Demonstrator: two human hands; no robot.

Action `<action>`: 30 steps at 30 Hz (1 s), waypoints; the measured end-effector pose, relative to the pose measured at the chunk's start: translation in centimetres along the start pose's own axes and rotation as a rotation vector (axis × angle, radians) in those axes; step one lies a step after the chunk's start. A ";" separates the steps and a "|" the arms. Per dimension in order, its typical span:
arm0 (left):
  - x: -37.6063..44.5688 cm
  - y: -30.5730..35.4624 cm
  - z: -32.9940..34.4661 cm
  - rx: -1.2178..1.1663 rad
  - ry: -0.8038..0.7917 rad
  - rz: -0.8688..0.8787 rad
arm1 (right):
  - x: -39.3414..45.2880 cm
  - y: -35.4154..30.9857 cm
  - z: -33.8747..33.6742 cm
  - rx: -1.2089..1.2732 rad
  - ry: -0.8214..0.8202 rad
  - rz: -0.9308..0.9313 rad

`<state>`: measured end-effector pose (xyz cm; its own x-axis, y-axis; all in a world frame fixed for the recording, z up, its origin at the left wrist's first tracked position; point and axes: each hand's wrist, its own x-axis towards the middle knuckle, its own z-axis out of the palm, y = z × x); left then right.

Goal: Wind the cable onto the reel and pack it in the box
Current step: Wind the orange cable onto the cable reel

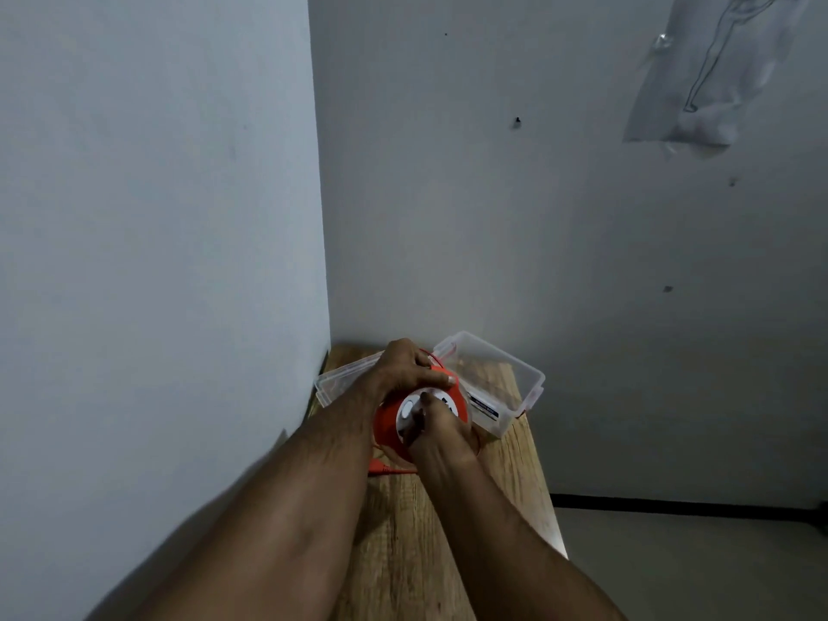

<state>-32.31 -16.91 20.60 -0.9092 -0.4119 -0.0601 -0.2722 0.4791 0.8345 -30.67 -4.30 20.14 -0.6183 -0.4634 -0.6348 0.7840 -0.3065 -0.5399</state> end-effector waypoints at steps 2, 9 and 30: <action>0.0 -0.1 -0.3 -0.032 0.009 -0.026 | -0.3 -0.1 0.4 -0.083 0.168 -0.044; -0.2 0.0 -1.4 -0.052 0.024 -0.046 | -0.1 0.8 -3.3 -0.989 0.249 -1.111; -0.5 -0.3 -1.3 -0.012 -0.072 -0.018 | 2.6 -3.5 -5.1 -2.433 -0.555 -1.763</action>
<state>-31.38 -17.89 21.15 -0.9246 -0.3636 -0.1138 -0.2851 0.4624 0.8396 -35.30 -0.20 17.54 0.0727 -0.9738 0.2155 -0.9310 0.0112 0.3648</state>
